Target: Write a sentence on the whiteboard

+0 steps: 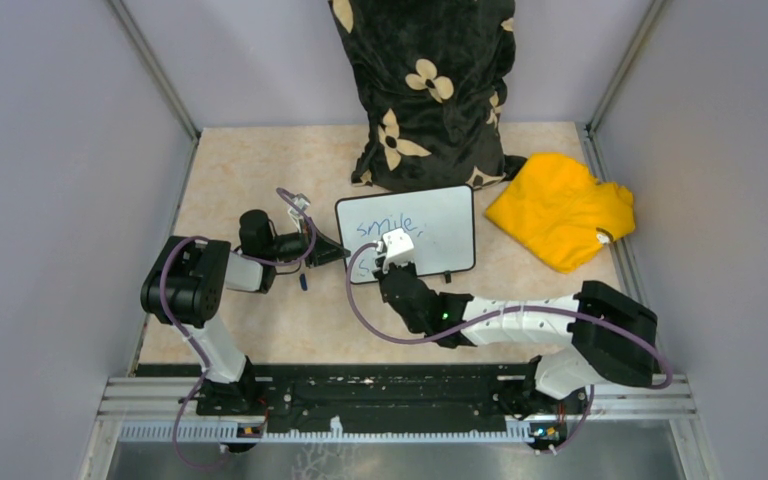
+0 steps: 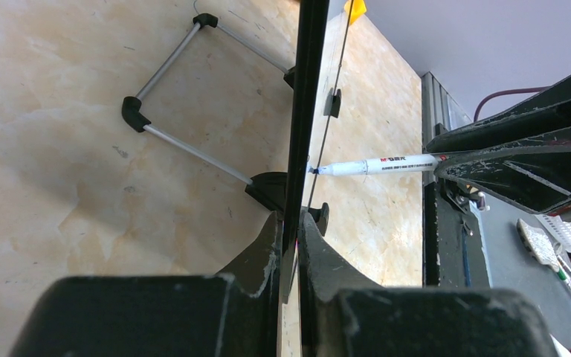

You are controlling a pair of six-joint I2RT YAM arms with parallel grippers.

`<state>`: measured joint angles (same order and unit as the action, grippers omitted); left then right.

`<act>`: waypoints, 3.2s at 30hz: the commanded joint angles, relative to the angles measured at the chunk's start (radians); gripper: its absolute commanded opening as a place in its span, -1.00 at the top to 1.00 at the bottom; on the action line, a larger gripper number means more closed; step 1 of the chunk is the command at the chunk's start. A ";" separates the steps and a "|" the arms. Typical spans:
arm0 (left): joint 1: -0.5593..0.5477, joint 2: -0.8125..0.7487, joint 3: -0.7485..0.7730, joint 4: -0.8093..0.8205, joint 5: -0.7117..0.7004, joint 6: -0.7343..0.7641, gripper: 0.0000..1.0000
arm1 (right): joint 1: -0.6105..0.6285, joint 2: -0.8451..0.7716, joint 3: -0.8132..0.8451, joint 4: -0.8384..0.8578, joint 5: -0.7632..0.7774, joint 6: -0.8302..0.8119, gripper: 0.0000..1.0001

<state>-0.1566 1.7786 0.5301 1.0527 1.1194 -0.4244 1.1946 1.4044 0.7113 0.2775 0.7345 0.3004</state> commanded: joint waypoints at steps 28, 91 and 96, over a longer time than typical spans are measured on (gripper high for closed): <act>-0.015 0.022 0.015 -0.046 -0.007 0.016 1.00 | -0.009 -0.072 -0.067 -0.054 -0.005 0.074 1.00; -0.017 0.024 0.017 -0.054 -0.006 0.019 1.00 | -0.037 -0.061 -0.032 0.009 -0.022 0.030 1.00; -0.017 0.024 0.018 -0.054 -0.006 0.019 1.00 | -0.037 -0.082 -0.039 0.018 -0.047 0.031 1.00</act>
<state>-0.1577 1.7813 0.5365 1.0428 1.1183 -0.4175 1.1702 1.3739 0.6750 0.2745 0.6868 0.3256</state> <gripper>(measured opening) 0.114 0.126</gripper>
